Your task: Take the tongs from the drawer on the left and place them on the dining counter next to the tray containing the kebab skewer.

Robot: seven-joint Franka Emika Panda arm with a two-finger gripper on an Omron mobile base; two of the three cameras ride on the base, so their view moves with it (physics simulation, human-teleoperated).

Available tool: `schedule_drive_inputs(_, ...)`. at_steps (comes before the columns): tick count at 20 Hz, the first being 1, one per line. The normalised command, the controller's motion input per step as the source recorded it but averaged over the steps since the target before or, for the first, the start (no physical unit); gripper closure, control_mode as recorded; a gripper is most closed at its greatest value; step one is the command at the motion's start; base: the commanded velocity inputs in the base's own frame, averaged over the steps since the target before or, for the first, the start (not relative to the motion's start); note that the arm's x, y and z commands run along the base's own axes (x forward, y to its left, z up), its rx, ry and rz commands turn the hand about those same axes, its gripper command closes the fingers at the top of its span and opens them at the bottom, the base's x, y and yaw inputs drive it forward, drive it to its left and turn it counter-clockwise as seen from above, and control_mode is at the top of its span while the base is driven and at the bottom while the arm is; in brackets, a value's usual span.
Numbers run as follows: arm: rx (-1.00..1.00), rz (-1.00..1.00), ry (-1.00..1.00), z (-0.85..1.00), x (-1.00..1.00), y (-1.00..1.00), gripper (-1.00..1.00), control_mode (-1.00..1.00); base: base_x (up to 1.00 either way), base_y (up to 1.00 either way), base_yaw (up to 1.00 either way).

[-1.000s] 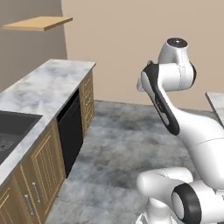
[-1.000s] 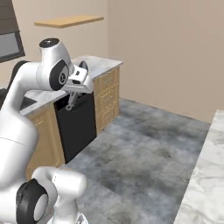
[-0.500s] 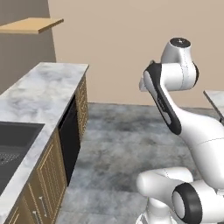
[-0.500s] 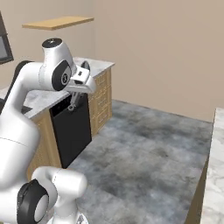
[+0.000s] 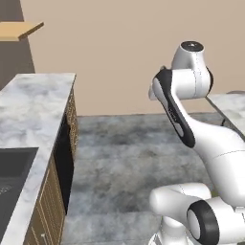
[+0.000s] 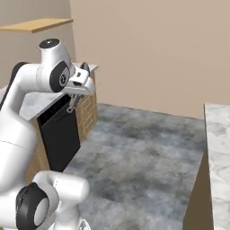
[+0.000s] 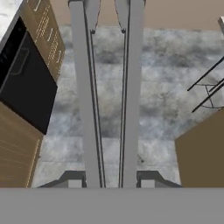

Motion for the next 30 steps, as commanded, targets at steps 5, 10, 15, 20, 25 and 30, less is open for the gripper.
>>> schedule_drive_inputs(5,0.0,0.0,0.0,0.0,0.0,0.0,1.0,1.0,0.0,0.0,-0.48)
schedule_drive_inputs(10,0.0,0.0,0.0,0.0,0.0,0.0,1.0,1.0,0.0,0.01,-0.48)
schedule_drive_inputs(15,0.0,0.0,0.0,0.0,0.0,0.0,1.0,1.0,0.0,0.0,-0.48)
schedule_drive_inputs(20,0.0,0.0,0.0,0.0,0.0,0.0,1.0,1.0,0.06,0.17,-0.41)
schedule_drive_inputs(25,0.0,0.0,0.0,0.0,0.0,0.0,1.0,1.0,0.49,0.62,-0.24)
schedule_drive_inputs(30,0.0,0.0,0.0,0.0,0.0,0.0,1.0,1.0,0.51,0.63,-0.21)
